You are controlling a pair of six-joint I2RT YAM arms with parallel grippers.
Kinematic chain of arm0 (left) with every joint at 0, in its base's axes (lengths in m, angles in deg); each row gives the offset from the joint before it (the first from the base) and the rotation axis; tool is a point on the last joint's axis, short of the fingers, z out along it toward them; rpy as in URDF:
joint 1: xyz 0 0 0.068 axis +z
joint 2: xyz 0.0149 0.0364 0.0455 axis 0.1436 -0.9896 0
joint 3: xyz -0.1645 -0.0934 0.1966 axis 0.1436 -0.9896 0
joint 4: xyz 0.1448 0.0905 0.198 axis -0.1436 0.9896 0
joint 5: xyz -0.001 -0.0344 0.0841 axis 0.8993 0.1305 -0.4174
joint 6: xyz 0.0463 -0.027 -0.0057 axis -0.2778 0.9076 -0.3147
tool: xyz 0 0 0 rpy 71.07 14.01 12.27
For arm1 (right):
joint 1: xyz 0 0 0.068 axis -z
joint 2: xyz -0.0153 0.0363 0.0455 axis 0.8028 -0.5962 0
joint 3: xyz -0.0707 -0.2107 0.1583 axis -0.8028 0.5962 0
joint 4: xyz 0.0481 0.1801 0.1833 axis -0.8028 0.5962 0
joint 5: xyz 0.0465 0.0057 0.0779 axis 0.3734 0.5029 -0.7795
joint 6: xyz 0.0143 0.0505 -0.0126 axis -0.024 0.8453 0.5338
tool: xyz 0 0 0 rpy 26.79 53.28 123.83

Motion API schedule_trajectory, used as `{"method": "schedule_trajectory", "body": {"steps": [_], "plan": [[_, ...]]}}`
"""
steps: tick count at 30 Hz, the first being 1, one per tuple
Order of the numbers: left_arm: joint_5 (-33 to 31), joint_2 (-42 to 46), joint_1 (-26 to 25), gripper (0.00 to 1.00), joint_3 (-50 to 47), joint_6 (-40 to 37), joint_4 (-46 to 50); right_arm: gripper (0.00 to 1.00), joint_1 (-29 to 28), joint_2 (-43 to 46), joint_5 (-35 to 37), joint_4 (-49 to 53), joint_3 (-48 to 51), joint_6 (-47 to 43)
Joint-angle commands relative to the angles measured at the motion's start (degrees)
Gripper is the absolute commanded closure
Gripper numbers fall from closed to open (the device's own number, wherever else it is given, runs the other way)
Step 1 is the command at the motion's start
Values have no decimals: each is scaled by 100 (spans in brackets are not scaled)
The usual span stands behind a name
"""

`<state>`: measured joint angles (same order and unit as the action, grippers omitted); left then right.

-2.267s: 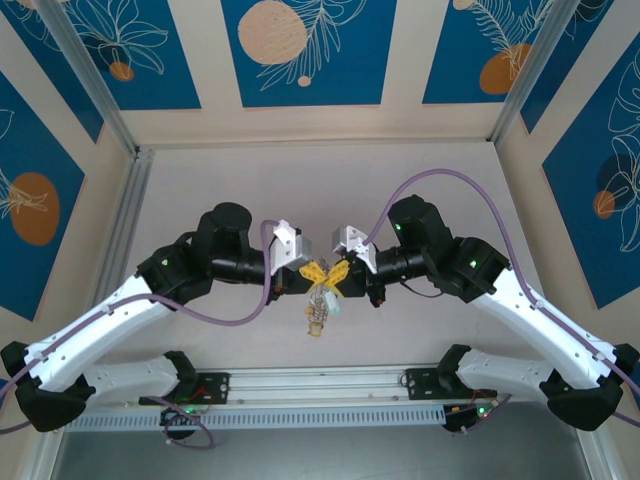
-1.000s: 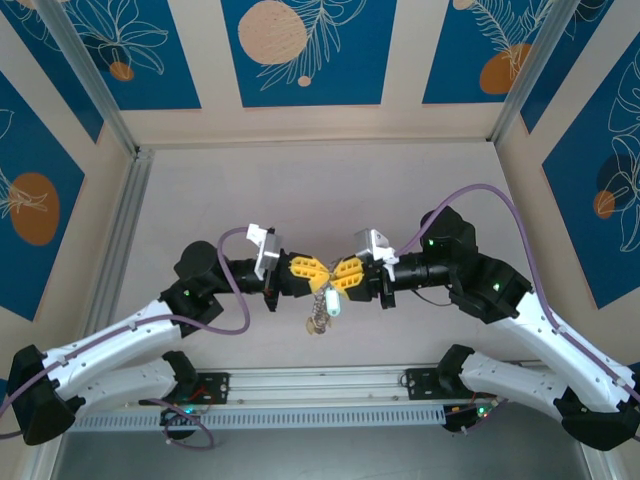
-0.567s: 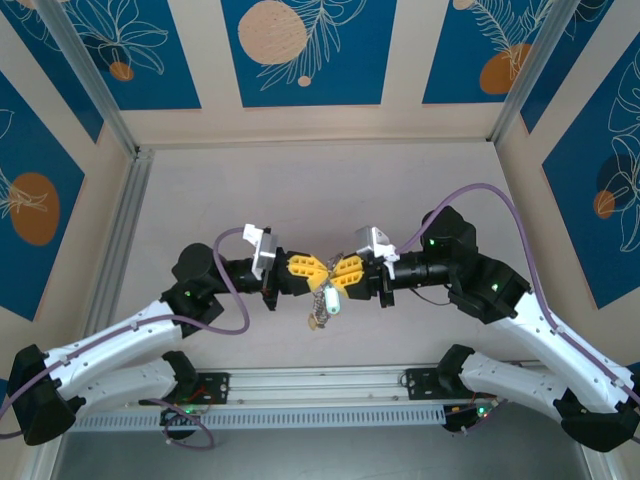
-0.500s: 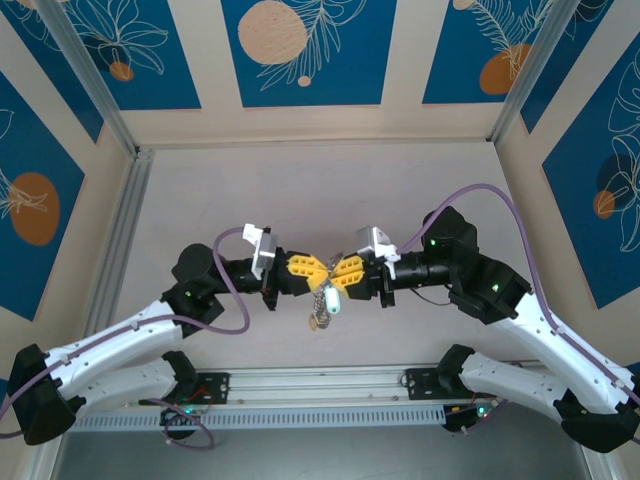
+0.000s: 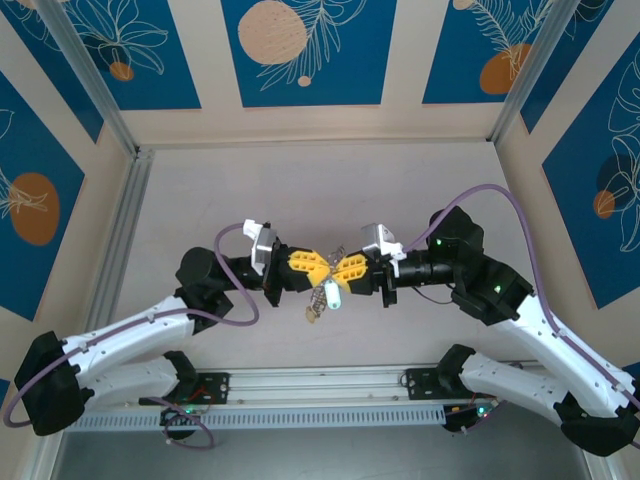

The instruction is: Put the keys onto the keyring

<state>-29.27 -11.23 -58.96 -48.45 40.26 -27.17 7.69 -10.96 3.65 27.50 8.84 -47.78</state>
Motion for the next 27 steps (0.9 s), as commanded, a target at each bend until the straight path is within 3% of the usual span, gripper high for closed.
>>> {"method": "schedule_trajectory", "body": {"steps": [1,7,12,17,19,22,27], "plan": [[-65,26,73,100,-7,167,-732,95,1,77,-134,51,115,-13],[-55,-112,78,100,-75,323,-844,97,7,180,-115,-161,195,29],[-129,127,68,100,-154,-84,23,100,10,270,-156,-152,186,7],[-180,703,70,100,218,-1067,2260,100,8,276,-51,-34,138,-45],[-321,961,69,89,708,-1784,3744,100,10,180,25,151,50,-94],[-515,1085,68,81,1501,-2684,5603,100,6,28,54,405,-92,-121],[-607,735,42,73,2536,-3564,7455,100,10,-63,12,529,-178,-125]]}}
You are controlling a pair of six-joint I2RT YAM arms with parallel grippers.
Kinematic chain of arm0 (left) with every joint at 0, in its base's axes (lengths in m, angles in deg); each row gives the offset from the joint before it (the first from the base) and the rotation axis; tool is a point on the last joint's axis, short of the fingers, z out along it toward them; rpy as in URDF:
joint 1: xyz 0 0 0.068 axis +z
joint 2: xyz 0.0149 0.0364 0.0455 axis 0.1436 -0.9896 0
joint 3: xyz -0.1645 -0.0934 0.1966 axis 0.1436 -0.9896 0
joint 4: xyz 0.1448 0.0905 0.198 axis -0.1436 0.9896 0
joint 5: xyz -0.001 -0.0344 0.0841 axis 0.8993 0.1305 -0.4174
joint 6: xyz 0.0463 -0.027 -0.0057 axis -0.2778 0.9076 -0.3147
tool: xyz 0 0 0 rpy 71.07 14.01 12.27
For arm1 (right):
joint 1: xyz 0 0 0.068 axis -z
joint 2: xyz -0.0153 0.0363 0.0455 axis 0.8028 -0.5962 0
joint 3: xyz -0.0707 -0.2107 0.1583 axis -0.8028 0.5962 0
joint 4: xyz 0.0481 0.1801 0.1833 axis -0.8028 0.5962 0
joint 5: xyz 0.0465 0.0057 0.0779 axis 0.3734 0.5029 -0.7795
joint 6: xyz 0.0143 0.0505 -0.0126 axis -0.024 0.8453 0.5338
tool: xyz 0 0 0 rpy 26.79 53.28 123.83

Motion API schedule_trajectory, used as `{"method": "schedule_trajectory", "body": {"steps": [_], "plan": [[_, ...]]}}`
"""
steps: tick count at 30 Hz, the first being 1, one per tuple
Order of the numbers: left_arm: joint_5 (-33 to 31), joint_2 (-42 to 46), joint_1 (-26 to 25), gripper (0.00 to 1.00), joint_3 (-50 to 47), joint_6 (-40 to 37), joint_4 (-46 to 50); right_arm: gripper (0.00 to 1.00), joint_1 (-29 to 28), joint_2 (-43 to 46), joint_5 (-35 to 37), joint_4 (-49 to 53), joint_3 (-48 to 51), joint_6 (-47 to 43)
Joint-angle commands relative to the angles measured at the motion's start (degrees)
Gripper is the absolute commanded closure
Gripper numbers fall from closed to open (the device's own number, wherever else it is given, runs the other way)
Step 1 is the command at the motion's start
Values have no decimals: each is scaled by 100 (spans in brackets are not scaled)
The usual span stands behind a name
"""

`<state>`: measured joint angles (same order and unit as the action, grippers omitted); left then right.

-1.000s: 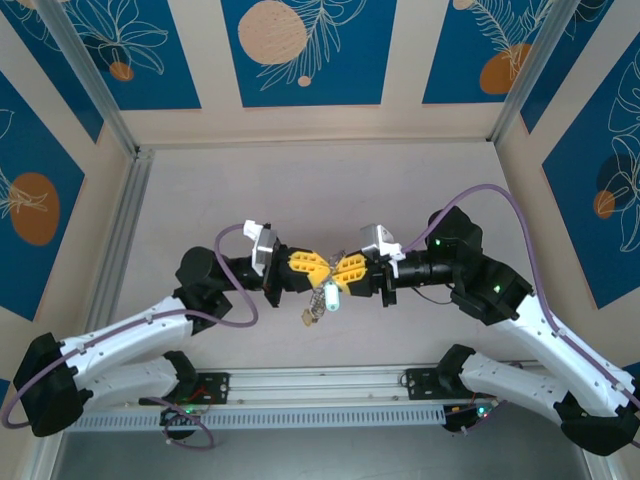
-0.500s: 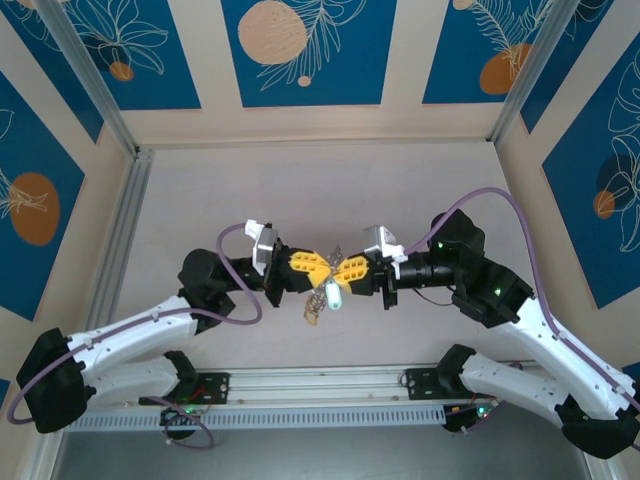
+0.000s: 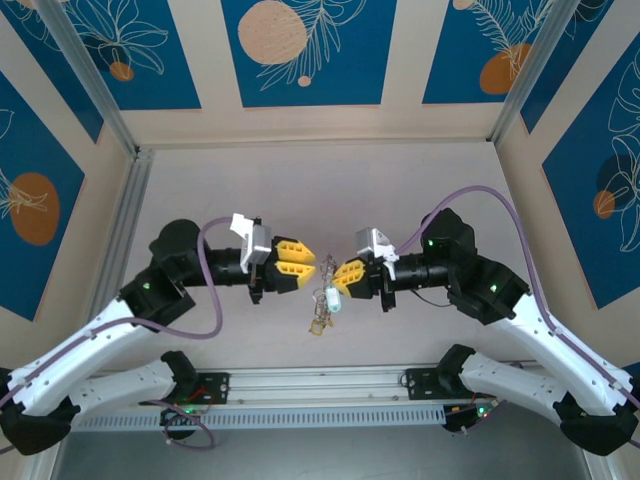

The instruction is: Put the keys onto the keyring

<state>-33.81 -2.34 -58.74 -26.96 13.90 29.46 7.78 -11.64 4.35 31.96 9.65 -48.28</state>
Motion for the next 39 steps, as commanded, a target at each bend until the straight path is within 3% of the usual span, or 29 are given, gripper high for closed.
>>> {"method": "schedule_trajectory", "body": {"steps": [1,12,39], "plan": [[-141,-240,12,72,538,-1055,2031,100,0,-16,-75,103,-285,-81],[-131,-853,-206,65,1380,-1812,3176,100,1,-223,-328,364,-501,-181],[-203,-1435,-384,72,1857,-1982,3448,100,-40,-470,-280,701,-630,-465]]}}
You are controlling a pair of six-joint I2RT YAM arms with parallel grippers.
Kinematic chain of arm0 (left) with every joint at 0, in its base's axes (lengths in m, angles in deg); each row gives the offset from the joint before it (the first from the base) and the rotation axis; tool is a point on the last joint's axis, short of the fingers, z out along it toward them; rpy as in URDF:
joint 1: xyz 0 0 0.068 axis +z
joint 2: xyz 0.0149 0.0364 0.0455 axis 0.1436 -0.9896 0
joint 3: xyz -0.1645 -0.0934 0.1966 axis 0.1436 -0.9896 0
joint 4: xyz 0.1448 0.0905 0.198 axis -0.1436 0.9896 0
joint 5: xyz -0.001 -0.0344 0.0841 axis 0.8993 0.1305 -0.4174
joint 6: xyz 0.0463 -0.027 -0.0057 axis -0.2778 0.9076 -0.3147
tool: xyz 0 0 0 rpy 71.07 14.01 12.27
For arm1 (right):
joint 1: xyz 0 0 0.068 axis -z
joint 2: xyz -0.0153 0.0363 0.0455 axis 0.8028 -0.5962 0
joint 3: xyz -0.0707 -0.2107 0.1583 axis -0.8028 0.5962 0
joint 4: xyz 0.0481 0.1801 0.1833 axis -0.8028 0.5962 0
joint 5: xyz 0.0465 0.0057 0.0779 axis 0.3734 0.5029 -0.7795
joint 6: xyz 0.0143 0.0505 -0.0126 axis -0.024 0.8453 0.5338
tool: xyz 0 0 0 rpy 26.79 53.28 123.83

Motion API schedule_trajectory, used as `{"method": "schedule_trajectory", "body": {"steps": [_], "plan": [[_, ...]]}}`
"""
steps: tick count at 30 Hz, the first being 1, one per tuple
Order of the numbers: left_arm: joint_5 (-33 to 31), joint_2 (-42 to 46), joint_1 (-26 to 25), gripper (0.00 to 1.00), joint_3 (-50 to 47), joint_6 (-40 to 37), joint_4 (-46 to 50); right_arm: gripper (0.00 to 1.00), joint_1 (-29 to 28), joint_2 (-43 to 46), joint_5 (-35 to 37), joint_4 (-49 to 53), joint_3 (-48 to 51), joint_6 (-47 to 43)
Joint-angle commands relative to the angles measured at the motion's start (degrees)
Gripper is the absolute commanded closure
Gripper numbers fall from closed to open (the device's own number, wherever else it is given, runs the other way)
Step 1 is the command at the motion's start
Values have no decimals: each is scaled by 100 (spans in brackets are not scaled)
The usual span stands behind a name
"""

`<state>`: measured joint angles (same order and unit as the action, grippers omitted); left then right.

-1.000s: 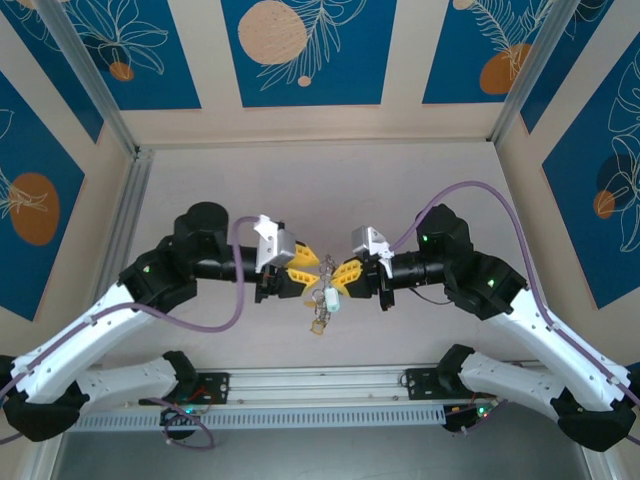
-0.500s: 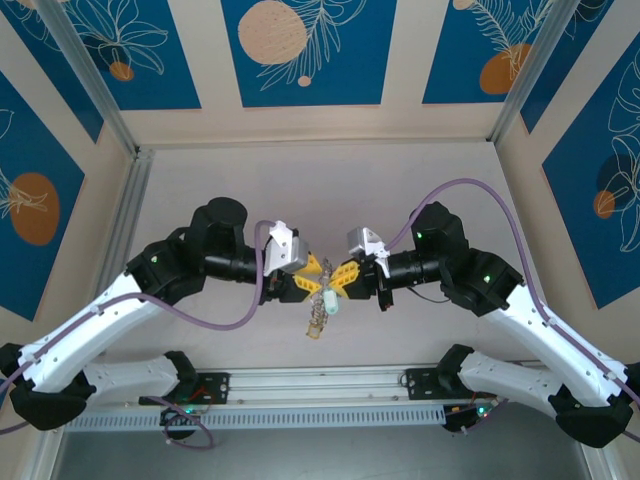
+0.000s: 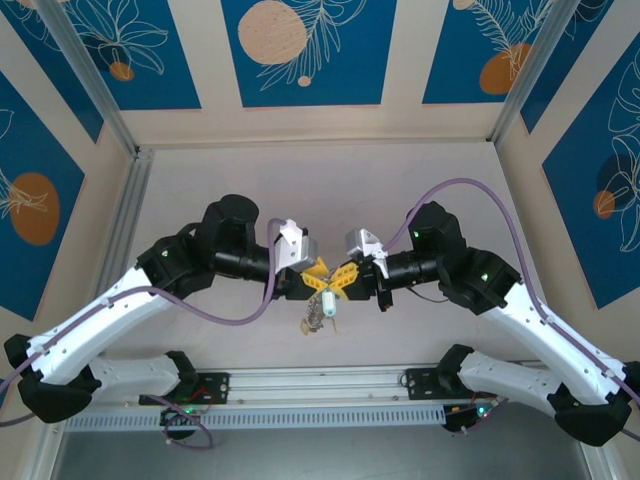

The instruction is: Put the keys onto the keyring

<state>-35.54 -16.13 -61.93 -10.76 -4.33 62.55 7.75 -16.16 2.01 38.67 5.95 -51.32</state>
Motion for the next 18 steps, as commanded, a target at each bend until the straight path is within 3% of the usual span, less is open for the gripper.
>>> {"method": "schedule_trajectory", "body": {"steps": [1,18], "plan": [[-68,-68,-65,72,268,-161,193,100,-50,-41,-18,49,-271,-184],[-664,-542,-227,79,1104,-600,1653,100,-214,-141,147,115,-395,-272]]}}
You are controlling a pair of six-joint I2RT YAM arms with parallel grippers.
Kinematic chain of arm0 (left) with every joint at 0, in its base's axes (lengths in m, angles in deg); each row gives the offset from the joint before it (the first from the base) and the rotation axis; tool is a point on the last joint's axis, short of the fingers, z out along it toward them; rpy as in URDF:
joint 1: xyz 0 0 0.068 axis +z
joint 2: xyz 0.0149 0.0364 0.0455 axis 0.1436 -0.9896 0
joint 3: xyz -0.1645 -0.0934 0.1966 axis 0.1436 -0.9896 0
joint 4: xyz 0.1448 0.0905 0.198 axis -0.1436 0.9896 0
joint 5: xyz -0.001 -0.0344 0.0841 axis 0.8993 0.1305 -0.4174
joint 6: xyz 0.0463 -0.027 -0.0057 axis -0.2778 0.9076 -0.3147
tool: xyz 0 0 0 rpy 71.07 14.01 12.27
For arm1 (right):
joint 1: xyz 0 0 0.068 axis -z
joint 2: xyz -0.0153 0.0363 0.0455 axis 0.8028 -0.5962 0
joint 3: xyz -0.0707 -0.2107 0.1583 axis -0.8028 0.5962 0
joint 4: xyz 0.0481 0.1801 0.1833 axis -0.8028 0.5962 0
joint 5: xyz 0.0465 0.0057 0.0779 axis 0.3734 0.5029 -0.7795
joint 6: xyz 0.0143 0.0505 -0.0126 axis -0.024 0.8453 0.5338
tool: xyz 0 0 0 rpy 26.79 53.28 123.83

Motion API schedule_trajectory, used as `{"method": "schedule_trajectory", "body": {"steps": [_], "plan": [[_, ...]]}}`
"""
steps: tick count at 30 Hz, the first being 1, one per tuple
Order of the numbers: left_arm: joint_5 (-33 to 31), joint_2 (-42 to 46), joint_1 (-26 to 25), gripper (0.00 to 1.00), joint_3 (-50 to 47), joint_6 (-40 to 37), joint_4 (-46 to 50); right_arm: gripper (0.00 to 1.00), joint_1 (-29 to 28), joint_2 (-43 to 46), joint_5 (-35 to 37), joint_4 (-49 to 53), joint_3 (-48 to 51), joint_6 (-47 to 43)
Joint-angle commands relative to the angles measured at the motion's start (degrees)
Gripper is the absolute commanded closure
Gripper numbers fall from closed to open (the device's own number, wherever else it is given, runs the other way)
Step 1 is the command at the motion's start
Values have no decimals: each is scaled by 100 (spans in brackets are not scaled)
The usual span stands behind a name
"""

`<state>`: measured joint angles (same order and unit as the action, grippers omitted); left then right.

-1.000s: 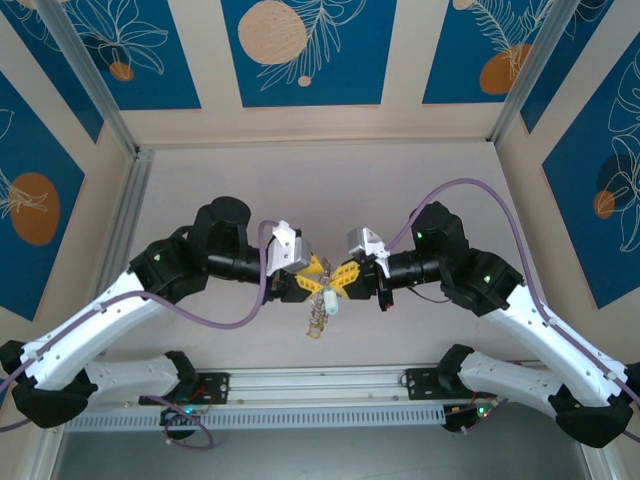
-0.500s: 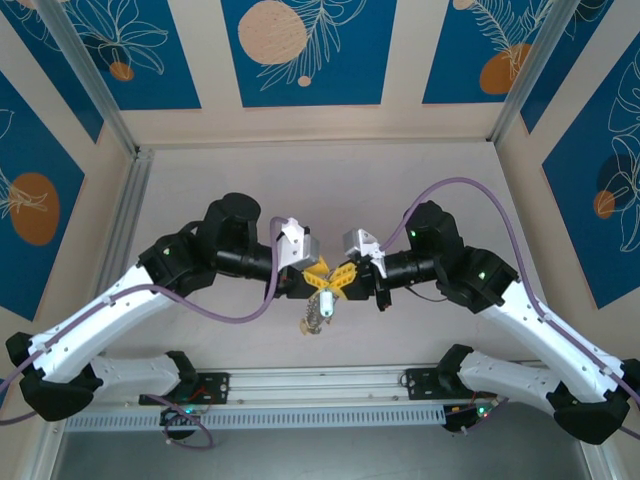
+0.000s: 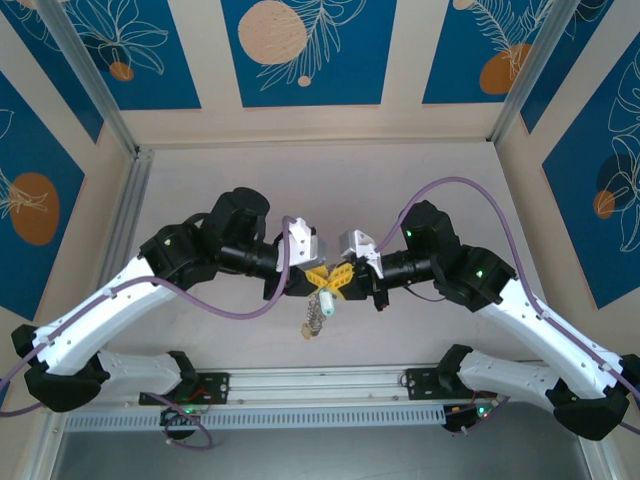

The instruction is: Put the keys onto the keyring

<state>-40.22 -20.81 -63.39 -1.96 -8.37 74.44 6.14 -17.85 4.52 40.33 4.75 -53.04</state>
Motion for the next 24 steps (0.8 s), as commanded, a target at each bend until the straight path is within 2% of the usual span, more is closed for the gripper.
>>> {"method": "schedule_trajectory", "body": {"steps": [1,9,12,14,24], "plan": [[-201,-90,-85,80,244,-208,492,100,-61,33,-95,-55,-275,-99],[-292,-335,-164,88,546,-248,900,100,-109,74,15,-32,-301,-133],[-300,-401,-173,99,625,-225,947,100,-131,121,47,-46,-308,-167],[-225,-440,-182,100,639,-208,916,100,-134,160,77,-55,-310,-196],[-16,58,-188,100,-275,506,-519,100,-133,272,294,-303,-3,18]]}}
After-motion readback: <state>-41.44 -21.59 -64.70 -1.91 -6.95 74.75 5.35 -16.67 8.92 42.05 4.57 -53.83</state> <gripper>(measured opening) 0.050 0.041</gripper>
